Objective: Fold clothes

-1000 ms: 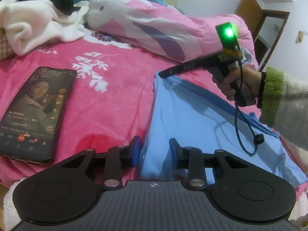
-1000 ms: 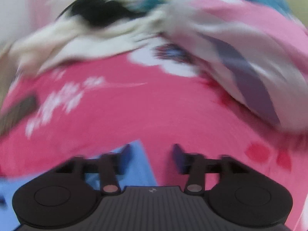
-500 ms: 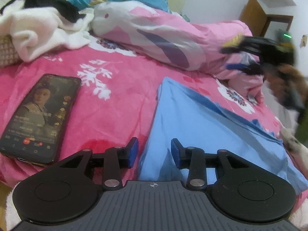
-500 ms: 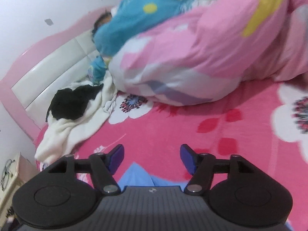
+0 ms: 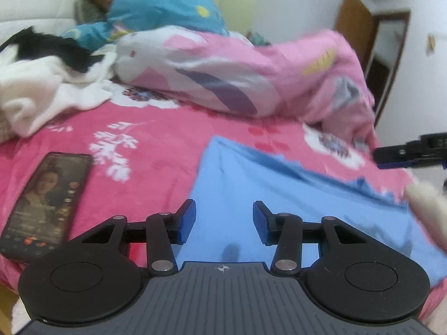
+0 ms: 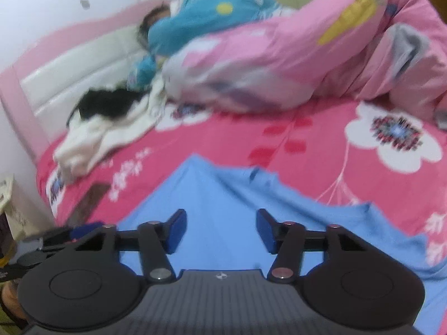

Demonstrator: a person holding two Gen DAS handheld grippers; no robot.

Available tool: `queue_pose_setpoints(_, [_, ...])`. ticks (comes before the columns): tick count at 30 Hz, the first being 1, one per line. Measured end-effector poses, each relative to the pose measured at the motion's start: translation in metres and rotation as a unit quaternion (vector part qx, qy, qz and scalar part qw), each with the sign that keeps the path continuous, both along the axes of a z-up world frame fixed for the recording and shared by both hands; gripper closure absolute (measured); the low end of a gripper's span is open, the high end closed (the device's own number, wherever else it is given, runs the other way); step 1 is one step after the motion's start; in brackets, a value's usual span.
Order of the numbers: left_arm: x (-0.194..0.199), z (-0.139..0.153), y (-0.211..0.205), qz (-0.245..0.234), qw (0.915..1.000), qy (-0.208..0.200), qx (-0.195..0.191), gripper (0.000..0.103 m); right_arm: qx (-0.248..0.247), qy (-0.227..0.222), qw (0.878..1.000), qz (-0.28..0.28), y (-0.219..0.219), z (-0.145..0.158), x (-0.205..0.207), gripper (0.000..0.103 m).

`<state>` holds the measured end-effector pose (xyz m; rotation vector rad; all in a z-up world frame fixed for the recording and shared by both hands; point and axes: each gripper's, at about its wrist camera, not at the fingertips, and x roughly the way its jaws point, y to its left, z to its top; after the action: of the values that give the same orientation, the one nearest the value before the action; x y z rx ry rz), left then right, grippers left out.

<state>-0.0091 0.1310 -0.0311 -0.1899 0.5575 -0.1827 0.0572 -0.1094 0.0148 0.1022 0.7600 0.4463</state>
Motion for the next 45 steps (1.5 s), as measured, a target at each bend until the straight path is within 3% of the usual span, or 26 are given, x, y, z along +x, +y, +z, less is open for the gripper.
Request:
queue_pose_setpoints(4, [0.003, -0.014, -0.009, -0.002, 0.9994, 0.028, 0.023, 0.059, -0.020, 0.038, 0.999, 0.007, 0.016, -0.032, 0.016, 0.059])
queue_pose_setpoints(10, [0.002, -0.024, -0.002, -0.004, 0.9991, 0.041, 0.014, 0.059, -0.054, 0.081, 0.995, -0.012, 0.019, -0.075, 0.075, 0.061])
queue_pose_setpoints(12, [0.001, -0.025, -0.001, -0.007, 0.9990, 0.041, 0.014, 0.059, -0.074, 0.069, 0.995, -0.018, 0.020, -0.082, 0.097, 0.061])
queue_pose_setpoints(14, [0.001, -0.026, -0.001, -0.009, 0.9990, 0.040, 0.015, 0.059, -0.061, 0.069, 0.995, -0.033, 0.015, -0.086, 0.125, 0.061])
queue_pose_setpoints(17, [0.001, -0.026, -0.001, -0.011, 0.9990, 0.040, 0.015, 0.059, -0.080, 0.048, 0.992, -0.080, 0.007, -0.084, 0.156, 0.061])
queue_pose_setpoints(19, [0.001, -0.026, 0.000, -0.011, 0.9991, 0.040, 0.013, 0.059, -0.029, 0.057, 0.992, -0.112, -0.011, -0.078, 0.168, 0.061])
queue_pose_setpoints(21, [0.001, -0.026, 0.001, -0.011, 0.9991, 0.040, 0.011, 0.059, 0.020, 0.050, 0.991, -0.126, -0.030, -0.064, 0.161, 0.060])
queue_pose_setpoints(24, [0.002, -0.026, 0.001, -0.011, 0.9991, 0.041, 0.009, 0.059, 0.047, 0.012, 0.990, -0.136, -0.061, -0.027, 0.126, 0.058])
queue_pose_setpoints(32, [0.003, -0.025, 0.001, -0.007, 0.9989, 0.046, 0.007, 0.058, -0.015, -0.050, 0.981, -0.189, -0.157, 0.044, 0.006, 0.056])
queue_pose_setpoints(35, [0.004, -0.024, 0.000, -0.002, 0.9987, 0.050, 0.005, 0.058, -0.053, -0.023, 0.980, -0.191, -0.179, 0.037, -0.014, 0.056])
queue_pose_setpoints(39, [0.005, -0.024, -0.004, 0.006, 0.9986, 0.051, 0.011, 0.058, -0.104, 0.006, 0.984, -0.146, -0.181, 0.010, -0.013, 0.056])
queue_pose_setpoints(42, [0.005, -0.024, -0.008, 0.008, 0.9983, 0.051, 0.025, 0.058, -0.163, -0.010, 0.983, -0.084, -0.163, -0.009, -0.007, 0.057])
queue_pose_setpoints(45, [0.006, -0.024, -0.010, 0.011, 0.9980, 0.053, 0.034, 0.058, -0.221, -0.036, 0.974, -0.021, -0.136, -0.025, -0.001, 0.060])
